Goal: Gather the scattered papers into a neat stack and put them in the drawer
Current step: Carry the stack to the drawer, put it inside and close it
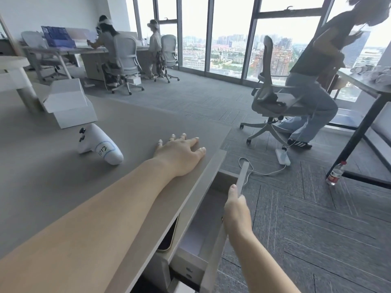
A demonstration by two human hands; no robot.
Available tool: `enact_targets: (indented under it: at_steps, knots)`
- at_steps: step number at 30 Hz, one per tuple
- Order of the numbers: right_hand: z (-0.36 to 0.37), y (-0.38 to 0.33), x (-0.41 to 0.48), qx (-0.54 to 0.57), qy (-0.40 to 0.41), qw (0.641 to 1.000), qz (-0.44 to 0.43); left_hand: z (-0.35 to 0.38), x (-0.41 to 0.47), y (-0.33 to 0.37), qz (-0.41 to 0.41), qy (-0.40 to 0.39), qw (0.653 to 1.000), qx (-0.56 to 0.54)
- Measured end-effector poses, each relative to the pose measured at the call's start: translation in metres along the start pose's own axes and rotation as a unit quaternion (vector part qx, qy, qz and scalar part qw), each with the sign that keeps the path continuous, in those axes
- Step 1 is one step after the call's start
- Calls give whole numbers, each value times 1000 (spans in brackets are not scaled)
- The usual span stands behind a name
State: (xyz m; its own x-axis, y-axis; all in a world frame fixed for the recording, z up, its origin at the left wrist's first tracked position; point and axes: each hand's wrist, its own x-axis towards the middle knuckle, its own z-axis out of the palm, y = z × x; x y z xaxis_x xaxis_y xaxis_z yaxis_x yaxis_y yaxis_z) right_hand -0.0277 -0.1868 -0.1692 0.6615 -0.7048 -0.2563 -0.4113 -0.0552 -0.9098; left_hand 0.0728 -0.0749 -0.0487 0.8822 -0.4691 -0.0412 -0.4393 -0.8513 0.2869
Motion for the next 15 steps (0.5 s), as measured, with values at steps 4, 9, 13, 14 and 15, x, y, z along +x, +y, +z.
enact_targets:
  at_steps: [4, 9, 13, 14, 15]
  knots:
    - [11, 9, -4, 182, -123, 974, 64, 0, 1, 0, 1, 5, 1000, -3]
    - [10, 4, 0, 268, -128, 946, 133, 0, 1, 0, 3, 5, 1000, -4]
    - [21, 9, -7, 184, -97, 971, 117, 1, 1, -1, 6, 7, 1000, -6]
    - [19, 9, -7, 179, -106, 971, 119, 1, 1, 0, 7, 7, 1000, -5]
    - [16, 8, -7, 187, -120, 967, 124, 1, 1, 0, 8, 8, 1000, -3]
